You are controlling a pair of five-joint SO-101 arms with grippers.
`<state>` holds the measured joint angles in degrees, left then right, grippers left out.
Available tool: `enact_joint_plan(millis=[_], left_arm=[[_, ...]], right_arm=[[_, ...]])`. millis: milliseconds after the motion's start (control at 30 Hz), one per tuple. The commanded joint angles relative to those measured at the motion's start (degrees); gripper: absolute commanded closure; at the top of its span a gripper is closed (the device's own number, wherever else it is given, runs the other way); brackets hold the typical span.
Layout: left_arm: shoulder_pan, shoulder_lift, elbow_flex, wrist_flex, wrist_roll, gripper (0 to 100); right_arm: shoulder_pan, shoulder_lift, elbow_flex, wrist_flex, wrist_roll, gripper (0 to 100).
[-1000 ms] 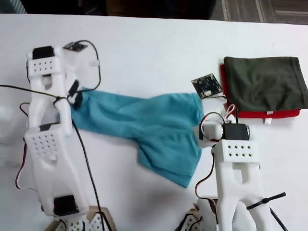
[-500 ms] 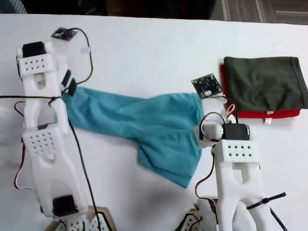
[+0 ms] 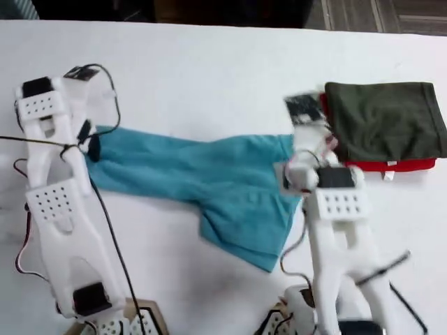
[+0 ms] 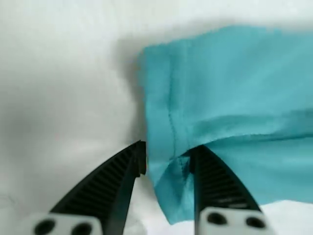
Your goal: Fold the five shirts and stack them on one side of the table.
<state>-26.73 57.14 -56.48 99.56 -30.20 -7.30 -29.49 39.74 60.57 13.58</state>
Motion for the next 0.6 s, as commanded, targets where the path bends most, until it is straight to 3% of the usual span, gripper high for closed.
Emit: enact_joint_plan(millis=[0,233,433,567], left_arm=[[-1.1,-2.8,-6.2,1.8,-0.7,83],[5.7,-10.0,-13.5,2.7,-0.5,83],[16.2,-7.1,-9.0,1.8,3.2,83],[17.1,-0.5,-7.2,-3.4,3.4,83]], right_arm=[[-3.9,10.8,-12.7,-0.1,1.6,94.0],[-7.3,31.4,-26.0,1.5,1.8,94.0],[-6.6,36.8,-25.6,2.0,1.8,94.3],[-4.4,37.6,-22.6,1.9,2.2,97.9]])
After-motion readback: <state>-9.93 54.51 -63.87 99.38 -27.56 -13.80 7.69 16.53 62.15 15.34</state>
